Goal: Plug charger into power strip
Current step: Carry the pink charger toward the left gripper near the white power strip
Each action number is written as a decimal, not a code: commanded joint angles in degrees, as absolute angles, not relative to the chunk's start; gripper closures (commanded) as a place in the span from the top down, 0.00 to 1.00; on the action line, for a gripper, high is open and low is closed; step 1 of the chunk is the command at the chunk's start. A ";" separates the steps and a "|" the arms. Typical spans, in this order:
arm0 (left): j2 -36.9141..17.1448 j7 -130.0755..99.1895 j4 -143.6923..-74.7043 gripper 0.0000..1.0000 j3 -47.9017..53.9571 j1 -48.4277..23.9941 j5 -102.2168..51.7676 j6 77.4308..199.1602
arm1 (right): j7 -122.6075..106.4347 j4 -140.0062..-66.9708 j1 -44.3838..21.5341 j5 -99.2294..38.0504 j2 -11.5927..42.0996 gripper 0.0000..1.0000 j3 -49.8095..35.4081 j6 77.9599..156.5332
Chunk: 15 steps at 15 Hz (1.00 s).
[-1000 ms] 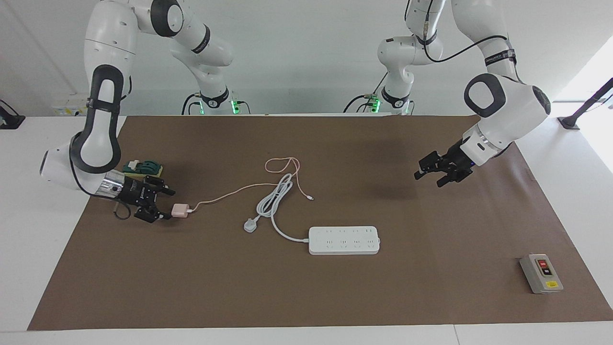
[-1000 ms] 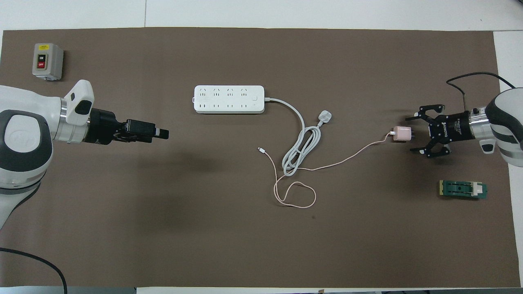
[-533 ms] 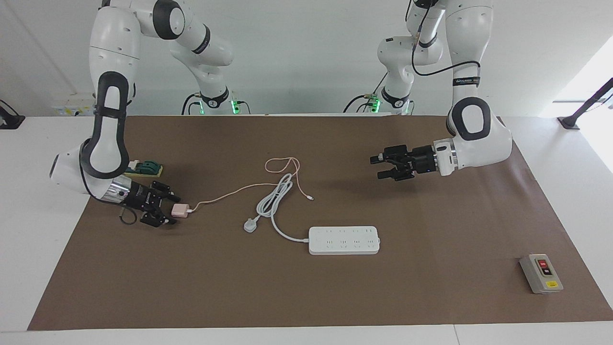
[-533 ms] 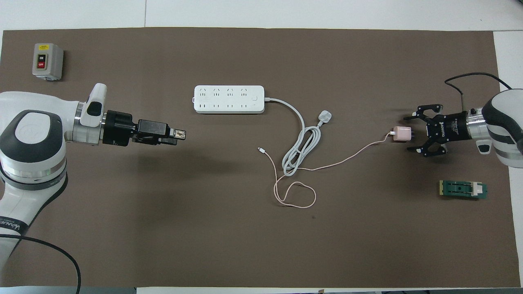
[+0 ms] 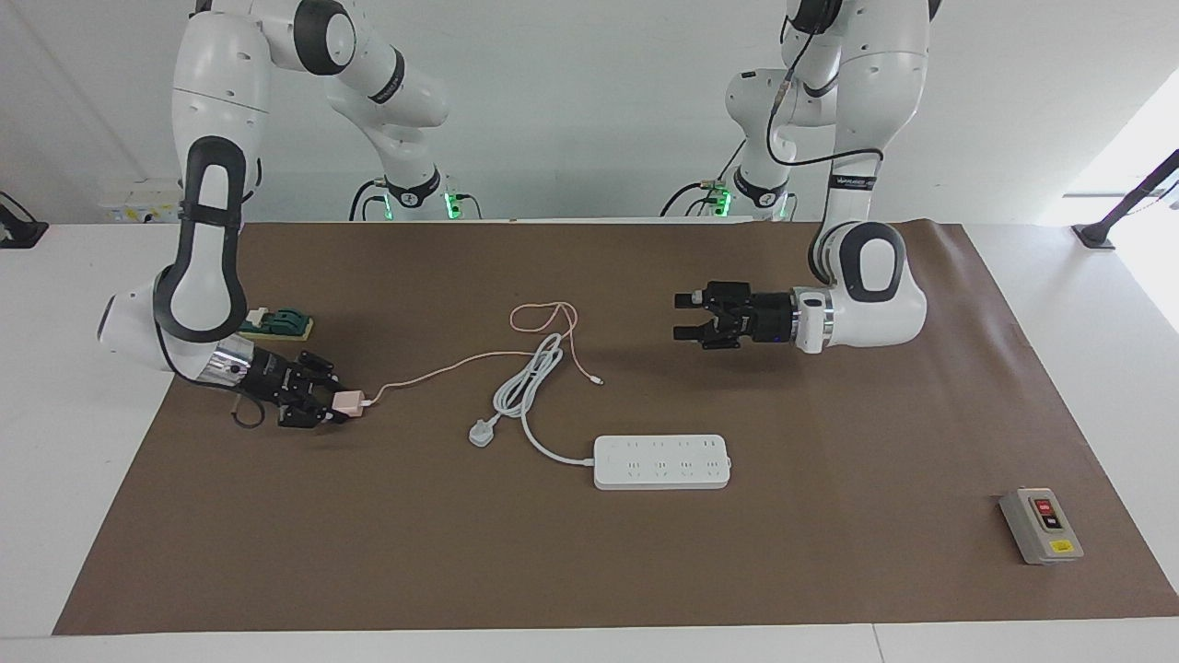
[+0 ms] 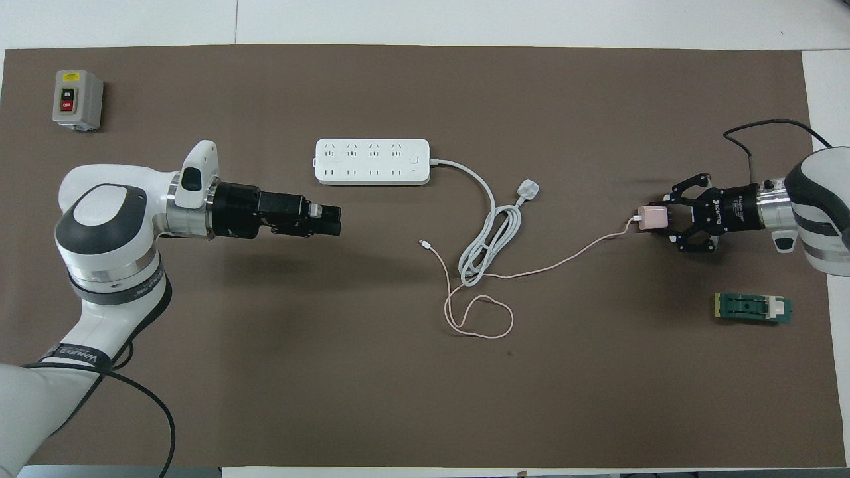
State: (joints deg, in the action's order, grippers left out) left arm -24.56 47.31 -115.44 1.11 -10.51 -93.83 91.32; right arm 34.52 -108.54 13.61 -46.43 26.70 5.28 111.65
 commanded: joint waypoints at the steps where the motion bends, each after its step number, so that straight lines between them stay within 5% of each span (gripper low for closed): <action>1: -24.61 47.90 -114.00 0.97 0.26 -12.39 -98.08 90.61 | 33.74 -109.08 12.31 -47.99 26.28 0.00 5.01 112.33; 15: -24.26 47.37 -115.84 0.99 0.26 -13.71 -99.84 97.56 | 61.77 -100.37 -8.07 -48.51 19.86 0.00 4.75 115.29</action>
State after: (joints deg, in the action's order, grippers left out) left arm -24.95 47.54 -114.78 1.02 -12.59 -98.56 96.80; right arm 58.64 -101.25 -5.13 -46.93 19.34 4.62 112.47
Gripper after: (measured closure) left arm 0.009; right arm 0.498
